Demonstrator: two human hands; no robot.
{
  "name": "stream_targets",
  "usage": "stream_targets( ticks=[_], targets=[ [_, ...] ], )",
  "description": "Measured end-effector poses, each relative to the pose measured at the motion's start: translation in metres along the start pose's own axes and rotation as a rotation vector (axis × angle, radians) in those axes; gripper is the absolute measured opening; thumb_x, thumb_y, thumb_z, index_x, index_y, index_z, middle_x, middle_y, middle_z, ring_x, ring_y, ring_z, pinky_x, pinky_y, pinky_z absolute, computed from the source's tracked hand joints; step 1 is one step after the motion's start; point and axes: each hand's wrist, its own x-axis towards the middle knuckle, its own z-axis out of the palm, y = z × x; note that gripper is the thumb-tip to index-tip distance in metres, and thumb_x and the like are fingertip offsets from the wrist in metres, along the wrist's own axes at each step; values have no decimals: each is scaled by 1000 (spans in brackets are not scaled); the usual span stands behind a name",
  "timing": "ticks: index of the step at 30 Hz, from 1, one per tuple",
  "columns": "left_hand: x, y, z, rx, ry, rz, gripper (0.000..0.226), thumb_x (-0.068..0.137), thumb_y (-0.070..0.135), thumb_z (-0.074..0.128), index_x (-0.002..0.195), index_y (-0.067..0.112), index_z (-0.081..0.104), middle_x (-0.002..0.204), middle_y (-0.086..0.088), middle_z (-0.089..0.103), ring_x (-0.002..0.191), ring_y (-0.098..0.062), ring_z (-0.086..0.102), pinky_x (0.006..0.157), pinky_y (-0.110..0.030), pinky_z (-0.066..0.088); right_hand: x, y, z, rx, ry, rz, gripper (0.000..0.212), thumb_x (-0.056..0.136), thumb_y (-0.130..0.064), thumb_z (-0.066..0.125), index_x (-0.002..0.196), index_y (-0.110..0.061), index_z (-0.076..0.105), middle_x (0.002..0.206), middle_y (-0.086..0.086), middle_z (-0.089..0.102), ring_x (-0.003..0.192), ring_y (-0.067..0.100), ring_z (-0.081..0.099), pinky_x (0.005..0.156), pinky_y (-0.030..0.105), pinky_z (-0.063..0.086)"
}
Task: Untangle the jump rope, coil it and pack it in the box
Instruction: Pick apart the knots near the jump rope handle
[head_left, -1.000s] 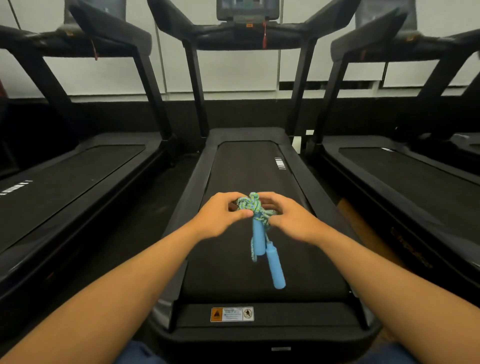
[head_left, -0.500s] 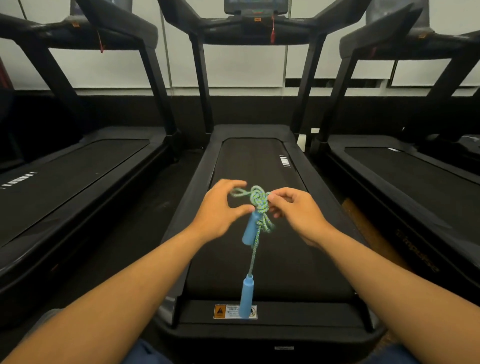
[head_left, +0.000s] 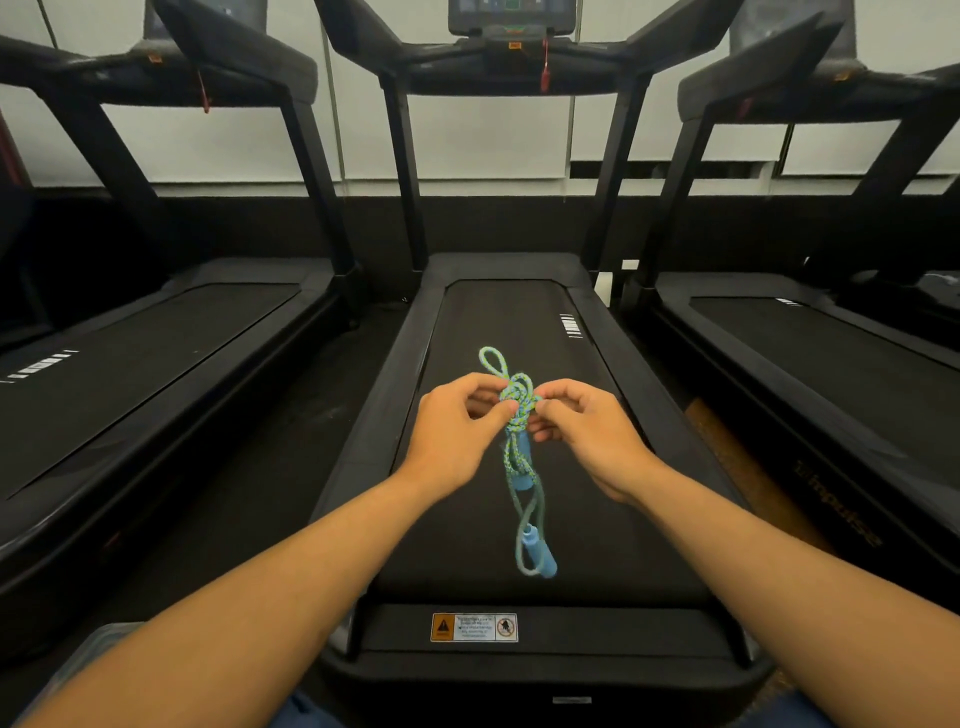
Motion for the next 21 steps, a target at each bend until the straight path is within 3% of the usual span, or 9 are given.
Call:
stream_targets(
  ticks=[2,8,14,17,19,21],
  targets=[
    [0,1,1,-3,6,-2,14,86,11,78,100,14,77,87,4,77,80,-6,72,75,-21,57,-1,0,0,-3,-7,-1,16,96,4,58,95,-6,70,79,7,74,74,14,68,71,27,56],
    [4,-1,6,-50,45,-39,6,88,15,75,94,14,78,84,3,78,82,-14,74,79,-41,62,0,-1,3,-11,29,13,18,99,1,54,98,-4,70,80,7,73,75,15,67,73,32,56],
    [7,2,5,34,112,-39,7,90,21,74,90,14,77,78,1,76,75,-15,72,73,-31,58,1,-4,4,-255,158,-110,9,91,-18,71,97,-25,71,82,-5,67,72,7,60,69,28,51],
    [4,5,5,80,71,26,7,91,20,73,87,15,76,75,4,74,70,-7,66,69,-21,51,1,-10,9,-268,177,-144,4,91,-28,72,94,-26,75,82,-6,72,71,1,62,67,24,49],
    [1,8,6,91,29,68,8,92,20,71,85,18,74,73,6,72,68,-3,63,68,-19,50,1,-12,11,-309,154,-131,12,95,-30,68,92,-24,78,75,-13,72,65,-4,60,63,19,45],
    [0,9,5,92,1,86,8,94,20,70,86,21,73,71,10,69,66,1,60,67,-16,47,1,-12,9,-356,141,-112,17,98,-29,65,92,-22,79,76,-12,73,64,-4,60,64,24,48]
  ],
)
